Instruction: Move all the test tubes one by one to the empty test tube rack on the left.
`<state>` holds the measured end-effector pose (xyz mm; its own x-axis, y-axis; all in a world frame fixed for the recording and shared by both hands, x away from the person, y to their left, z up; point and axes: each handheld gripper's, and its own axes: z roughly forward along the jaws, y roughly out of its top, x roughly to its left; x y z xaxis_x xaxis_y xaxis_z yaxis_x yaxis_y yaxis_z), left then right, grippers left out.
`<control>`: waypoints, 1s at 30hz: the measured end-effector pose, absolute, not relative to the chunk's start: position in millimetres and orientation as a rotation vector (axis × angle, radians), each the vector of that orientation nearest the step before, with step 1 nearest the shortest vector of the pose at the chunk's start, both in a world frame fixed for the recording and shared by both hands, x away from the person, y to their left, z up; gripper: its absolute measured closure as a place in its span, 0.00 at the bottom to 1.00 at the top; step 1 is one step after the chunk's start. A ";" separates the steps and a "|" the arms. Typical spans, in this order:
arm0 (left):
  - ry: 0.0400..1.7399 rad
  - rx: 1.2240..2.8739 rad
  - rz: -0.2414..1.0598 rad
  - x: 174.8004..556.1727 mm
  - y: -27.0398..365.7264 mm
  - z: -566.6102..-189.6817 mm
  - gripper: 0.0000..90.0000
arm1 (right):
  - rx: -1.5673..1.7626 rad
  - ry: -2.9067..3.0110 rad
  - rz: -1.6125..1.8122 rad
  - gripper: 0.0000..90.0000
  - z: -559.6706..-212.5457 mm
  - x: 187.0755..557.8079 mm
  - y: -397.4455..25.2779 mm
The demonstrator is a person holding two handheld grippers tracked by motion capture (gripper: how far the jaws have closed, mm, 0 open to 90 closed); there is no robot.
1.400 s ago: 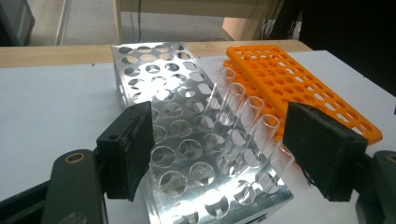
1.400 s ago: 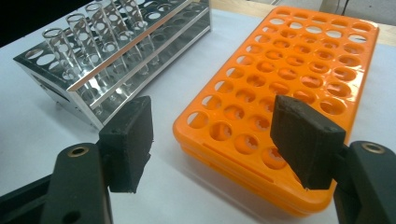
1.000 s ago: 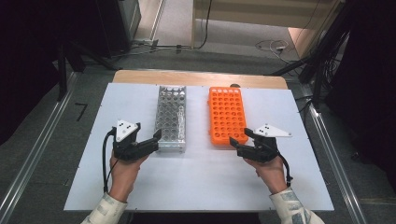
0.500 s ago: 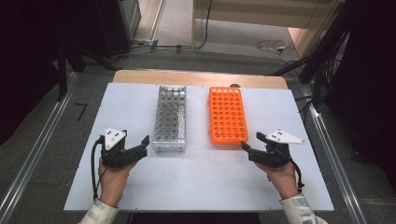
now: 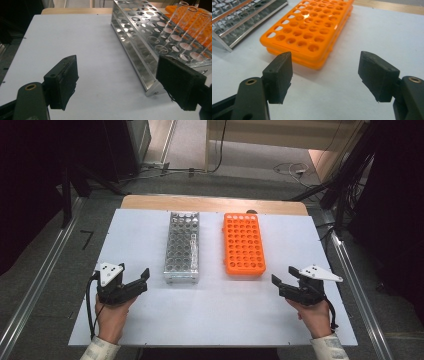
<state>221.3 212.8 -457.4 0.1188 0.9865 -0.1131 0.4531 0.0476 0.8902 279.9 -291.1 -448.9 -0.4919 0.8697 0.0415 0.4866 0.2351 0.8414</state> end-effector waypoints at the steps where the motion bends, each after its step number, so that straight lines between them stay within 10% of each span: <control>1: 1.466 1.532 0.783 220.5 214.1 -457.8 0.19 | 1.253 2.067 1.165 0.29 -449.4 279.3 -294.6; 30: 1.523 1.520 0.837 201.6 243.4 -466.3 0.17 | 1.412 1.915 1.060 0.28 -460.1 260.7 -372.1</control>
